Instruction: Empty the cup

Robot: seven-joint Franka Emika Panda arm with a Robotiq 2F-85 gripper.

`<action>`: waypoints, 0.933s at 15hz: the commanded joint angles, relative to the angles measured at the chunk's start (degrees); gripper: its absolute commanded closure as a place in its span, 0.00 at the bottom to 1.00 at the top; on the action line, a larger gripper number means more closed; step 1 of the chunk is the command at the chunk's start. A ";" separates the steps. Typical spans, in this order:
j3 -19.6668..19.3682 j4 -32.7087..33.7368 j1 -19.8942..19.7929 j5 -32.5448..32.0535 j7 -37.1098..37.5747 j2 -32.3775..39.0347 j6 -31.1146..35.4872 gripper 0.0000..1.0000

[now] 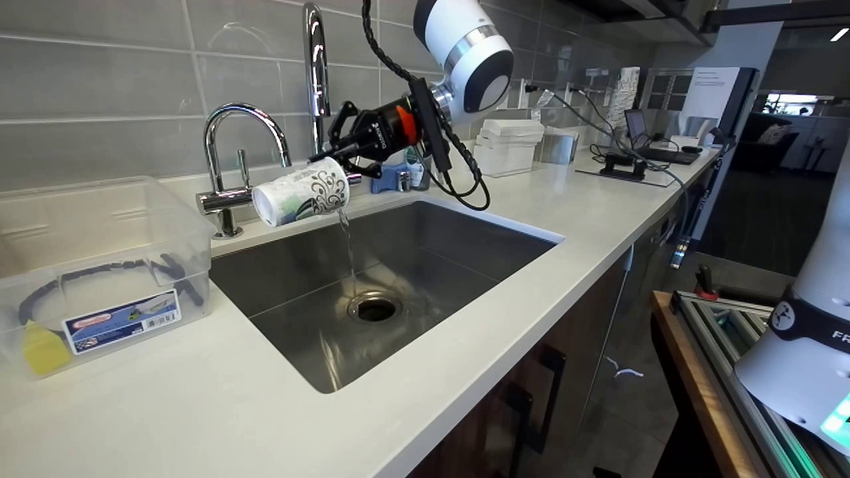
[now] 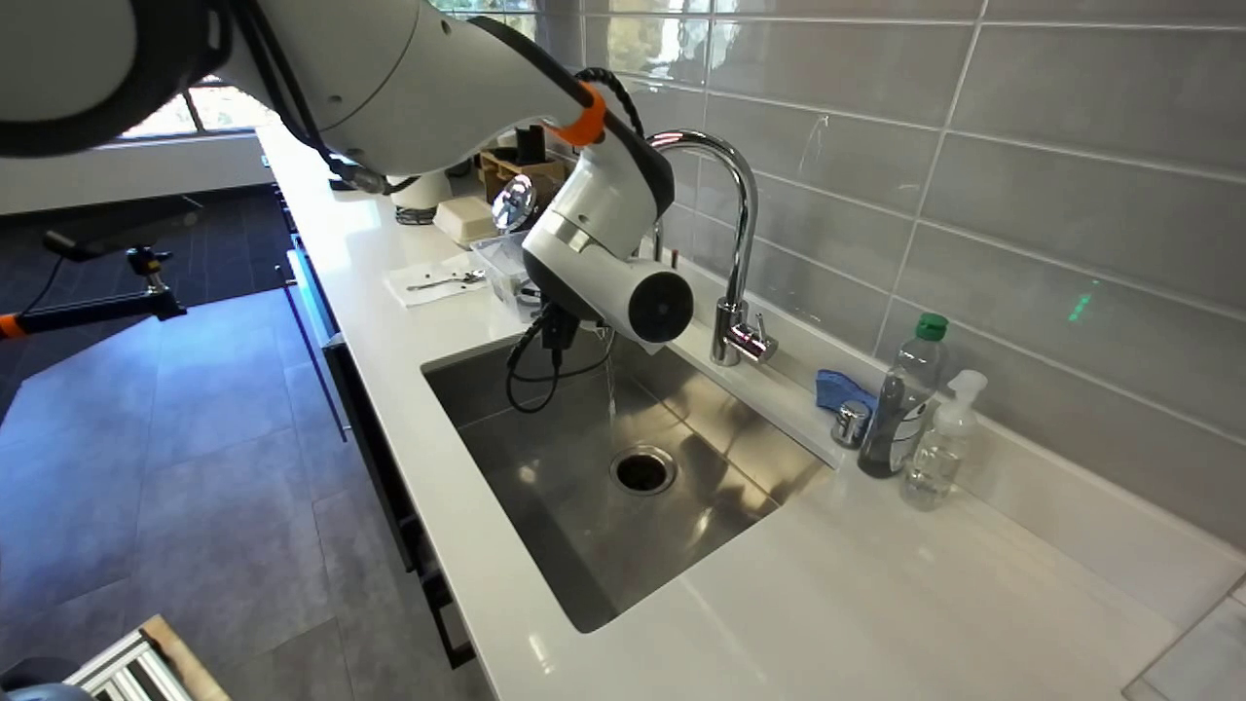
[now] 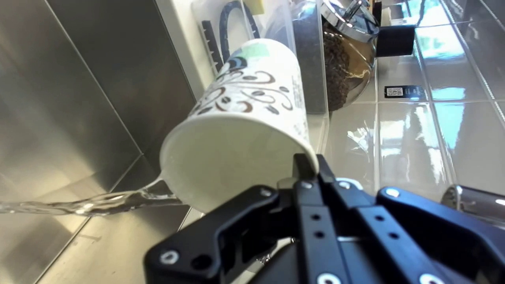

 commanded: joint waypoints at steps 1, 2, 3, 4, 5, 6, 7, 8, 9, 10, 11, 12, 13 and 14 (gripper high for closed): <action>-5.76 -2.33 4.68 1.57 -1.05 -1.00 -3.28 0.99; -6.64 -2.60 5.30 1.75 -1.46 -1.00 -3.95 0.99; -7.33 -2.82 5.70 2.17 -1.96 -0.99 -4.88 0.99; -7.92 -2.95 6.07 2.50 -2.08 -0.95 -5.75 0.99; -8.40 -3.10 6.22 3.06 -2.35 -0.92 -7.11 0.99; -8.84 -3.21 6.44 3.48 -2.62 -0.89 -8.06 0.99; -9.27 -3.33 6.60 3.89 -2.84 -0.82 -9.10 0.99; -9.65 -3.44 6.73 4.30 -3.15 -0.76 -10.00 0.99; -10.00 -3.58 6.78 4.62 -3.07 -0.75 -10.98 0.99; -10.30 -3.77 6.80 4.89 -2.92 -0.72 -11.88 0.99; -10.55 -3.90 6.75 5.54 -3.41 -0.59 -12.96 0.99; -10.77 -3.99 6.65 6.32 -3.59 -0.45 -14.14 0.99; -10.99 -4.04 6.61 7.11 -3.93 -0.26 -15.11 0.99; -11.19 -4.12 6.56 7.89 -4.09 -0.11 -16.28 0.99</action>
